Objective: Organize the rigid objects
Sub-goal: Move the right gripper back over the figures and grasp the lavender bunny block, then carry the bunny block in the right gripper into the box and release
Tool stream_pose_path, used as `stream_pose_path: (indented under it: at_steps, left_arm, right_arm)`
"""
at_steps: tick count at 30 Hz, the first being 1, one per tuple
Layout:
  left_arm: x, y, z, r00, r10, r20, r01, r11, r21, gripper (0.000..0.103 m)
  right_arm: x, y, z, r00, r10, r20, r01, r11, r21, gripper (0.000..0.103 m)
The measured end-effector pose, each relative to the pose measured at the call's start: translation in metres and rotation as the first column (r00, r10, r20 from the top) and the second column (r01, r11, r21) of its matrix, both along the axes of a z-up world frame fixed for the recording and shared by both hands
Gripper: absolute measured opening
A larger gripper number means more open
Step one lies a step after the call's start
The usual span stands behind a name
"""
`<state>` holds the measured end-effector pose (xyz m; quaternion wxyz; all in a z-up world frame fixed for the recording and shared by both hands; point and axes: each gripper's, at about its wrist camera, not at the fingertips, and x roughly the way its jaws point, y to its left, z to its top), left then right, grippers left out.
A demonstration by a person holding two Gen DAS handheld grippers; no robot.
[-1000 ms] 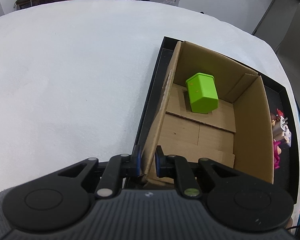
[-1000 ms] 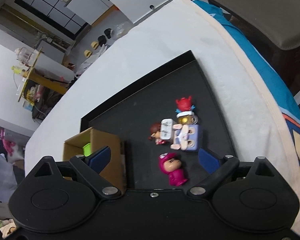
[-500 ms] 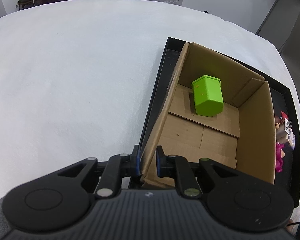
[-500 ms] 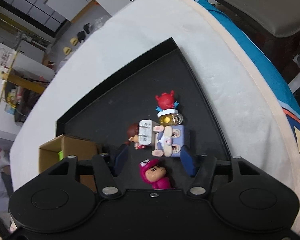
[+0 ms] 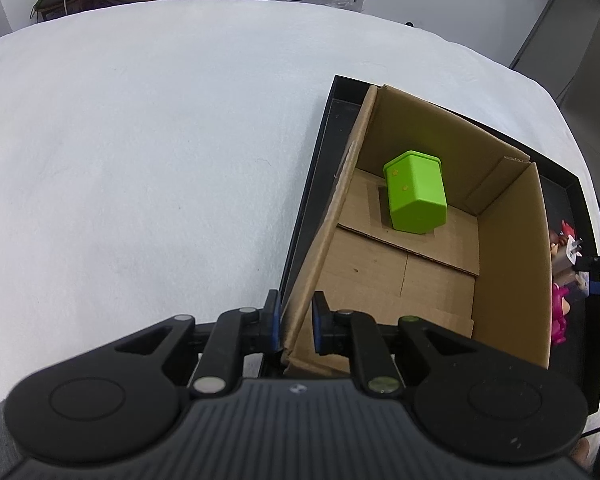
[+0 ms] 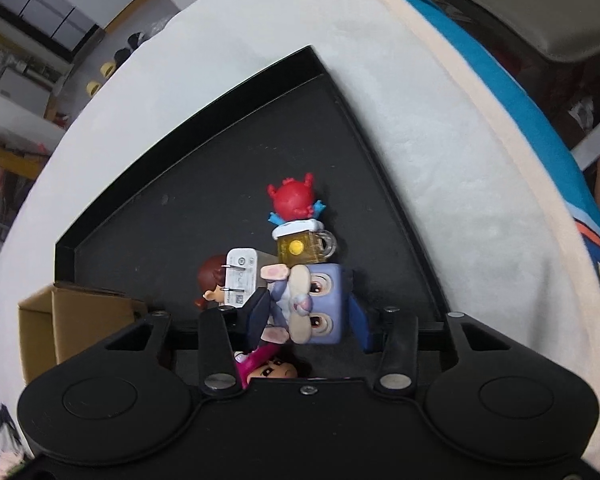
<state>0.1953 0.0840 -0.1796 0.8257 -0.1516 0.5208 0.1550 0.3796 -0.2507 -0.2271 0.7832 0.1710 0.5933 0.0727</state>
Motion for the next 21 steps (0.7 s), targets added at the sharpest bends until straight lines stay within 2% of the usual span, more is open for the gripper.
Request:
stream_pose_path:
  at_steps: [8,13,21]
  left_arm:
    - [0.0,-0.002,0.001,1.0,0.001,-0.002,-0.001,1.0,0.01,0.014]
    - [0.0,-0.002,0.001,1.0,0.0,-0.002,0.0,1.0,0.011,0.014]
    - [-0.002,-0.005,0.003,1.0,-0.003,0.003,0.002,1.0,0.009,0.014]
  right_arm:
    - [-0.004,0.02,-0.008,0.998,0.052,0.018,-0.05,0.993,-0.105,0.048]
    - [-0.007,0.02,-0.004,0.998,0.065,0.023,-0.061,0.99,-0.126,0.047]
    - [-0.012,0.018,0.012,0.996,0.071,0.053,-0.065,0.992,-0.108,0.047]
